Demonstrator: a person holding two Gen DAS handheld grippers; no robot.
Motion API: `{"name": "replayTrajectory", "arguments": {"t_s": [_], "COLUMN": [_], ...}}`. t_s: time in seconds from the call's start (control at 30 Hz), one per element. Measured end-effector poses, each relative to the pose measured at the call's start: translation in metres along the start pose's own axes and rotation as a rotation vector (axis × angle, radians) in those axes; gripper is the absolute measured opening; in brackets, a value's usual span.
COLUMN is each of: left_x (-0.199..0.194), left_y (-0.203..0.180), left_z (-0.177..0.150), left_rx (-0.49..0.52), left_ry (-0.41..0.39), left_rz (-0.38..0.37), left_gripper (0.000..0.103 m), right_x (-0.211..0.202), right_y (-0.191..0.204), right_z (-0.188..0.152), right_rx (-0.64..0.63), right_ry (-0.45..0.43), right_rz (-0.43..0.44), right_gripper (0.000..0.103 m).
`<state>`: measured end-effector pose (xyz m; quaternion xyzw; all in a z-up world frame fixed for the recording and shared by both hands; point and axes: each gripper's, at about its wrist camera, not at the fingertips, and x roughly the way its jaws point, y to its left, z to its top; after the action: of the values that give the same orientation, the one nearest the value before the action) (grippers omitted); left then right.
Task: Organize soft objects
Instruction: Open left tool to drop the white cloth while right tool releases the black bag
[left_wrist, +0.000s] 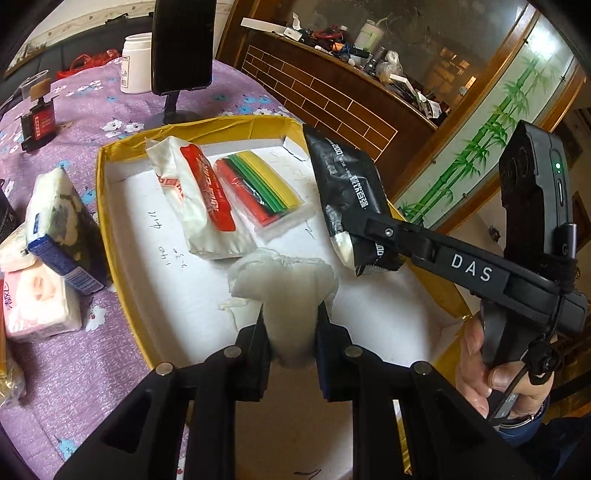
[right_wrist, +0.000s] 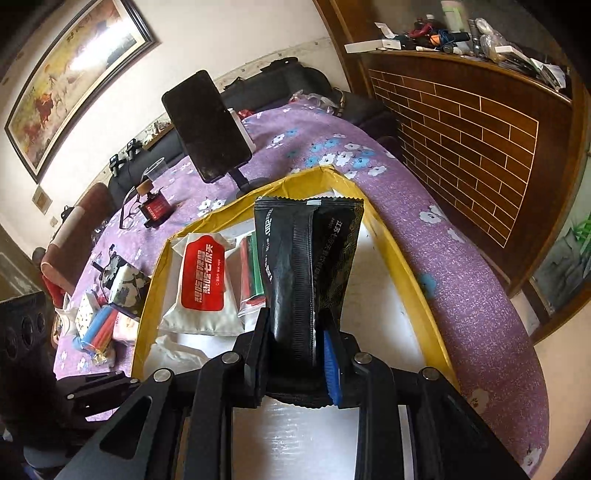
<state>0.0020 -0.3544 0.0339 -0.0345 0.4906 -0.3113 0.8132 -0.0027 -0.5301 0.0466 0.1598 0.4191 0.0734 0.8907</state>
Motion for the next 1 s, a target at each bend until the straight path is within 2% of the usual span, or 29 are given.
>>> {"name": "replayTrajectory", "arguments": {"t_s": [0.17, 0.2, 0.23, 0.27, 0.3, 0.67, 0.83, 1.0], "left_x": [0.000, -0.001, -0.003, -0.005, -0.006, -0.038, -0.058, -0.080], "left_y": [0.000, 0.000, -0.001, -0.003, -0.003, -0.002, 0.005, 0.020], "left_z": [-0.001, -0.001, -0.001, -0.001, -0.002, -0.004, -0.006, -0.012], "left_rx": [-0.001, 0.002, 0.008, 0.012, 0.013, 0.014, 0.000, -0.029], "left_ry": [-0.001, -0.003, -0.010, -0.019, -0.025, -0.093, -0.135, -0.179], "left_rz": [-0.010, -0.010, -0.008, 0.001, 0.004, -0.001, 0.001, 0.010], "left_gripper": [0.029, 0.031, 0.039, 0.050, 0.052, 0.053, 0.053, 0.053], "right_x": [0.001, 0.000, -0.001, -0.004, -0.005, -0.024, -0.033, -0.031], "right_y": [0.001, 0.001, 0.002, 0.003, 0.004, 0.021, 0.044, 0.068], "right_z": [0.000, 0.000, 0.000, 0.000, 0.000, 0.000, -0.002, -0.007], "right_rx": [0.007, 0.006, 0.005, 0.002, 0.002, -0.001, -0.049, -0.094], "right_ry": [0.001, -0.003, -0.008, -0.018, -0.022, -0.066, -0.085, -0.079], "right_rz": [-0.010, -0.013, -0.014, -0.011, -0.008, 0.047, 0.112, 0.133], "right_gripper": [0.032, 0.040, 0.047, 0.048, 0.048, 0.048, 0.048, 0.048]}}
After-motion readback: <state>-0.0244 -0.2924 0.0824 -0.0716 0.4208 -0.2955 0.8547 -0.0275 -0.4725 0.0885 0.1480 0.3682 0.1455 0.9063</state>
